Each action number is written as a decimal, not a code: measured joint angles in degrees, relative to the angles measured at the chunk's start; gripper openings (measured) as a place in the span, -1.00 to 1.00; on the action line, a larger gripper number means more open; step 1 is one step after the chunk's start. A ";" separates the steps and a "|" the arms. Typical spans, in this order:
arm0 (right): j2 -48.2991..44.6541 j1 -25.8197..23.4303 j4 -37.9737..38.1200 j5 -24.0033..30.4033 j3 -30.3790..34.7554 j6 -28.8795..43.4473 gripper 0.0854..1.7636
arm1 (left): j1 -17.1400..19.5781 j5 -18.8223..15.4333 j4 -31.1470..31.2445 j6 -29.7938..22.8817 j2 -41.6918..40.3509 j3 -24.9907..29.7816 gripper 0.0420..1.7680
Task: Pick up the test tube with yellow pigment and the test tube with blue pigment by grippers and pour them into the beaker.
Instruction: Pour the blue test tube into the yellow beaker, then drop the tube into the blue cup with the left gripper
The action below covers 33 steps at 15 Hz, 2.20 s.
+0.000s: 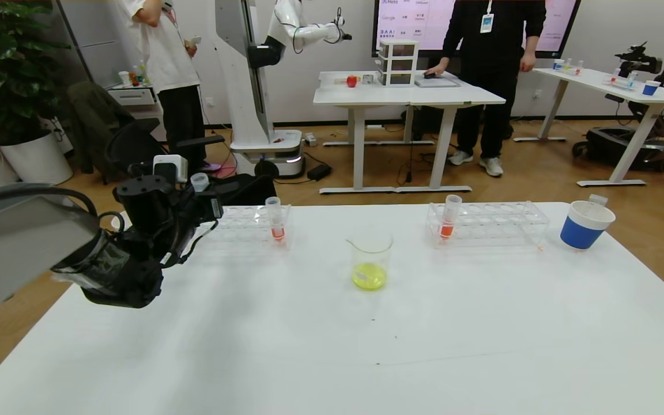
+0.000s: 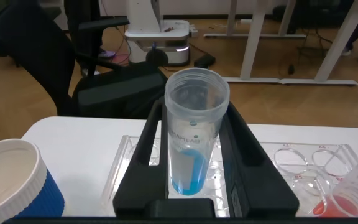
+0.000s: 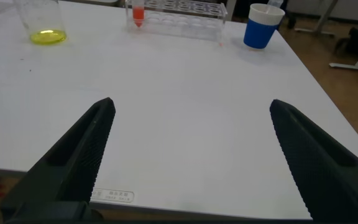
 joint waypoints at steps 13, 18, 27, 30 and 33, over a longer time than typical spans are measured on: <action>0.00 0.00 0.00 0.02 0.00 0.00 0.97 | -10.69 -12.17 5.95 3.58 -7.77 -5.90 -0.46; 0.00 0.00 0.00 0.00 0.00 0.00 0.97 | -18.80 -17.60 5.74 11.00 -7.98 -11.01 -0.46; 0.00 0.00 0.00 0.02 0.00 0.00 0.97 | -21.91 -32.67 5.16 36.57 0.12 -14.92 -0.46; 0.00 0.00 0.00 0.02 0.00 0.00 0.97 | -21.88 -37.33 5.00 41.81 2.66 -18.59 -0.46; 0.00 0.00 0.00 0.02 0.00 0.00 0.97 | -20.97 -43.23 4.85 49.14 4.86 -21.24 -0.46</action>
